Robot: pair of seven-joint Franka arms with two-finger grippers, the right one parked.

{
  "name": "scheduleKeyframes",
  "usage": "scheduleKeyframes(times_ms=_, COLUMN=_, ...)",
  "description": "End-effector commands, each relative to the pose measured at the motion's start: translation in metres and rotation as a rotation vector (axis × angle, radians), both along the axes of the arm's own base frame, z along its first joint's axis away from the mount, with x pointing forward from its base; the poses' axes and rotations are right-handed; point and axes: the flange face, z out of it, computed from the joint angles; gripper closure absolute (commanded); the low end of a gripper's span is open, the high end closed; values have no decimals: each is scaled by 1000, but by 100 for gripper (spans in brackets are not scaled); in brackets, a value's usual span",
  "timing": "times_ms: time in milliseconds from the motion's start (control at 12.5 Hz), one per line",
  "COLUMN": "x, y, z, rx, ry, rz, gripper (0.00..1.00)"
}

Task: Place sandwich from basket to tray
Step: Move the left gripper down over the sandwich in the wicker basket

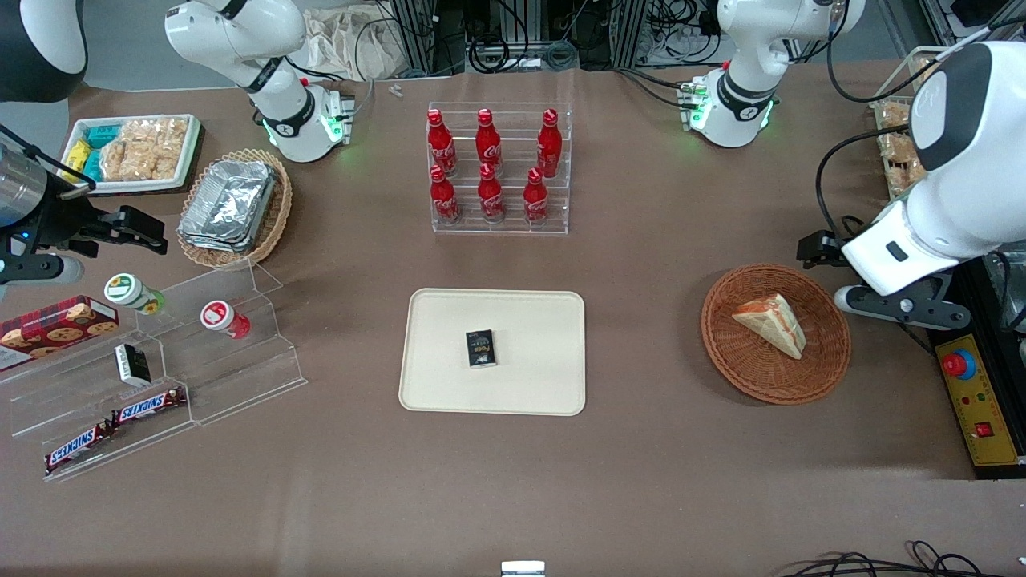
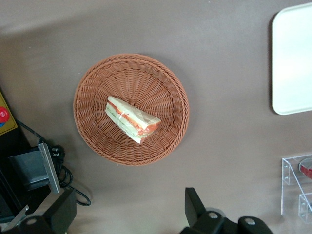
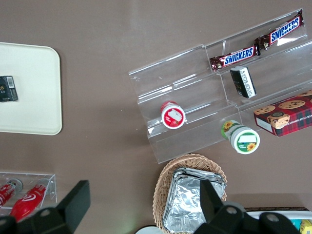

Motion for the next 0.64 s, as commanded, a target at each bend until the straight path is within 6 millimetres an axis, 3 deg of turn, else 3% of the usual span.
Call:
scheduleKeyframes(times_ms=0, x=7, y=-1, z=7, rx=-22, ry=-16, rz=38, gripper=0)
scheduleKeyframes(times_ms=240, x=14, y=3, z=-11, rx=7, ry=9, rz=103, gripper=0)
scheduleKeyframes(times_ms=320, x=16, y=14, z=-18, rx=12, ry=17, rz=245, gripper=0)
scheduleKeyframes(times_ms=400, x=16, y=29, z=-32, rx=27, ry=31, rz=355, gripper=0)
scheduleKeyframes(times_ms=560, x=11, y=35, z=-68, rx=30, ry=-8, rz=408, gripper=0)
